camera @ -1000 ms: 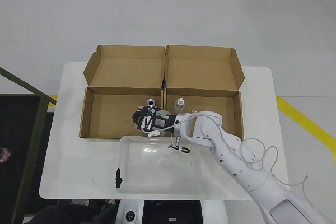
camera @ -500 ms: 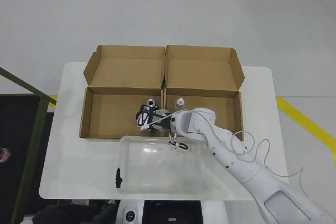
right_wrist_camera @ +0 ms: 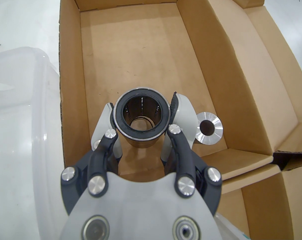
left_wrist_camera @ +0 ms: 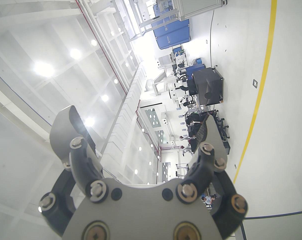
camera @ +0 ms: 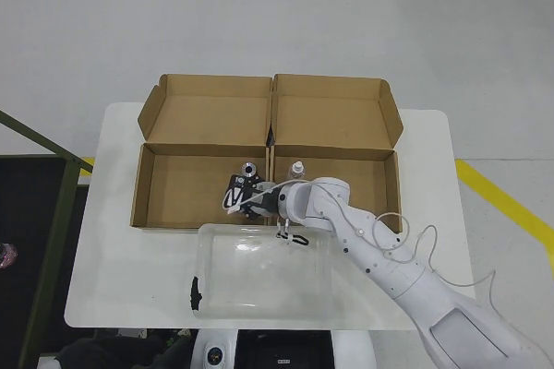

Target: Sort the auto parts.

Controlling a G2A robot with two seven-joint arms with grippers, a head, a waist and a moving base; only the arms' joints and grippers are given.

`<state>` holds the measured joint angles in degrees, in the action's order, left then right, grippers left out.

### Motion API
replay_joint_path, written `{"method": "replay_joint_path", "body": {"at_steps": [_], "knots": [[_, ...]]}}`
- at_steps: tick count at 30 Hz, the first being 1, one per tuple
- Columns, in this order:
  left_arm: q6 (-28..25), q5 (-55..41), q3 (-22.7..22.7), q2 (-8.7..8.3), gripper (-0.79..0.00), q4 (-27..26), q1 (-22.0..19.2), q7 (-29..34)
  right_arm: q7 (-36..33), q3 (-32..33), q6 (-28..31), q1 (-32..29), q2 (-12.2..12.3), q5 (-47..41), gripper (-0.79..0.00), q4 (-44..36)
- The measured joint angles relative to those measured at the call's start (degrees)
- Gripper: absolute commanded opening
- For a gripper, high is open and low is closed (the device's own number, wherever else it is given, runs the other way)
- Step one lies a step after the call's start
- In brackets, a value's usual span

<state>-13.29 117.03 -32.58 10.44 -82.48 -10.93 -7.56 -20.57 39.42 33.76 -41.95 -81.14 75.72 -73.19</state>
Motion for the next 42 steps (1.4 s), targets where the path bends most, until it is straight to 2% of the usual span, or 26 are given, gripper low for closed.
{"method": "replay_joint_path", "body": {"at_steps": [2,11,13,21,28,30,32,42], "knots": [[0.0,0.0,0.0,0.0,0.0,0.0,0.0,0.0,0.0,0.1,0.1,0.0,0.0,0.2,-0.456,0.3],[0.0,0.0,0.0,0.0,0.0,0.0,0.0,0.0,-0.6,0.7,0.4,-0.3,-0.2,0.6,-0.403,0.5],[0.0,0.0,0.0,0.0,0.0,0.0,0.0,0.0,-0.7,0.9,0.5,-0.4,-0.2,0.7,-0.326,0.4],[0.0,0.0,0.0,0.0,0.0,0.0,0.0,0.0,-0.7,2.0,1.3,-1.1,0.0,0.8,-0.311,-3.1],[0.0,0.0,0.0,0.0,0.0,0.0,0.0,0.0,-0.6,4.1,2.3,-2.3,0.5,0.3,-0.332,-8.5],[0.0,0.0,0.0,0.0,0.0,0.0,0.0,0.0,-0.5,5.1,2.6,-3.0,0.8,0.1,-0.329,-10.5],[0.0,0.0,0.0,0.0,0.0,0.0,0.0,0.0,-0.6,6.2,2.9,-3.9,1.2,0.0,-0.369,-12.6],[0.0,0.0,0.0,0.0,0.0,0.0,0.0,0.0,-1.3,13.1,5.6,-10.0,3.4,-0.2,-0.366,-22.7]]}}
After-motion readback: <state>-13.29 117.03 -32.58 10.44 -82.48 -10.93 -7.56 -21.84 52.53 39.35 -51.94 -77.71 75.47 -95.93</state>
